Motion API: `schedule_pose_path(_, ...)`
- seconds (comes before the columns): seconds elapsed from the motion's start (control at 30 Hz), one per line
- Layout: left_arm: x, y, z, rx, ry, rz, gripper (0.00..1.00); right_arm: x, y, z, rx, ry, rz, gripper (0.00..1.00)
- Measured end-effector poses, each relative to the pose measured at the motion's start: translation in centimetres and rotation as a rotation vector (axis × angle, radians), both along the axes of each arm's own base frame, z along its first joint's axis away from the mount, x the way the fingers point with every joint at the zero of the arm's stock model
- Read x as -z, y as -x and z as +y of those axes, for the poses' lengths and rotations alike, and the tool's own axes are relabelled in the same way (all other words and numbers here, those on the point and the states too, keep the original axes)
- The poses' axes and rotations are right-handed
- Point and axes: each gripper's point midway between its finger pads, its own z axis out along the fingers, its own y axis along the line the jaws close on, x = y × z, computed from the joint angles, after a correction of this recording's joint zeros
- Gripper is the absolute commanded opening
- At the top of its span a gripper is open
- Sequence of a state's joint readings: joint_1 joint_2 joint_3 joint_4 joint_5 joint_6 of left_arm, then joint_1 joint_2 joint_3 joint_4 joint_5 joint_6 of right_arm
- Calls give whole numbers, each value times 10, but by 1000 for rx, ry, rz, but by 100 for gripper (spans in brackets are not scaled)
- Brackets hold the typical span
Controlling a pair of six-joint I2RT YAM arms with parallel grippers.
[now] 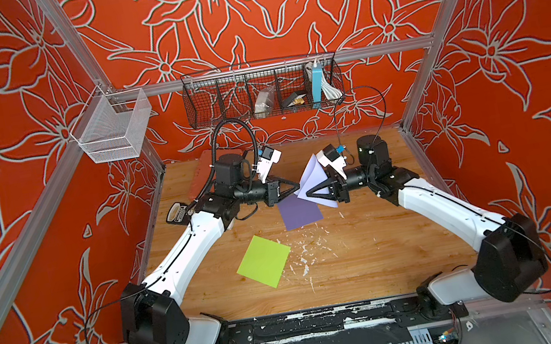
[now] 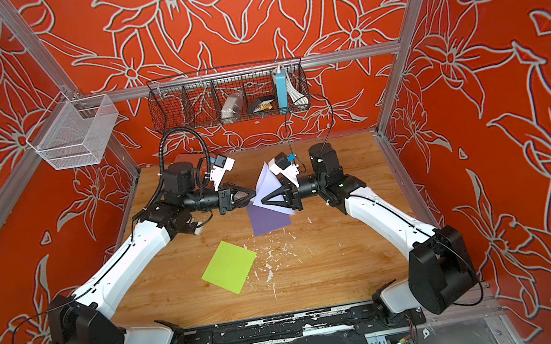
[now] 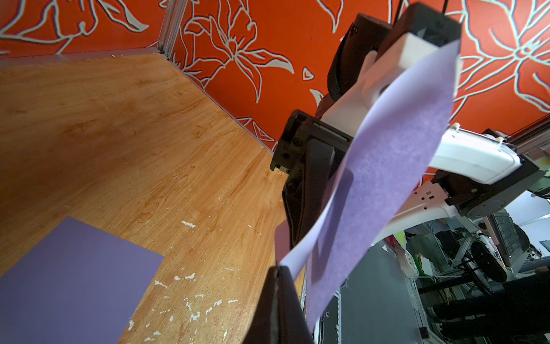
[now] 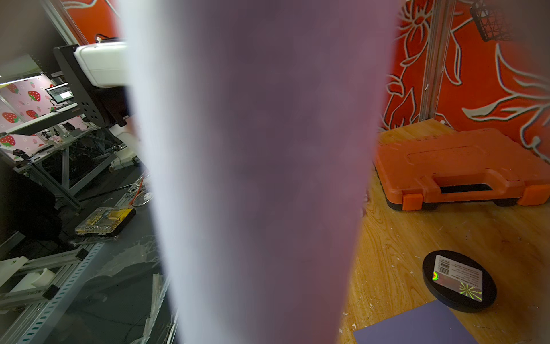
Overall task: Fold the square paper diagonally
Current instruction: Fold the paper at the center of the board.
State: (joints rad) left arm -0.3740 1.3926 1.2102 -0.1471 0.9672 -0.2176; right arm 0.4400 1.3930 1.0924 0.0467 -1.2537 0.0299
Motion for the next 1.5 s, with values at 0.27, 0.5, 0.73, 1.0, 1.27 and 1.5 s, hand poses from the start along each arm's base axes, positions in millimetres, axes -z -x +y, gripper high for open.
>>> schedule_pose_path(0.27, -2, 0, -1, 0, 7, 5, 0, -3, 1, 3, 0, -7, 5, 18)
schedule_pose_path(0.5, -2, 1, -3, 6, 9, 1, 0, -5, -1, 5, 0, -14, 11, 18)
schedule_pose_path(0.73, -2, 1, -3, 4, 8, 0, 0, -3, -2, 5, 7, -9, 14, 16)
schedule_pose_path(1.0, -1, 0, -2, -2, 0, -9, 0, 2, -3, 5, 20, 10, 18, 15)
schedule_pose_path(1.27, 0, -1, -1, -13, -6, -6, 24, 4, -4, 4, 40, 21, 24, 13)
schedule_pose_path(1.5, 2, -6, 7, -98, -42, 16, 40, 2, -7, 2, 76, 27, 23, 13)
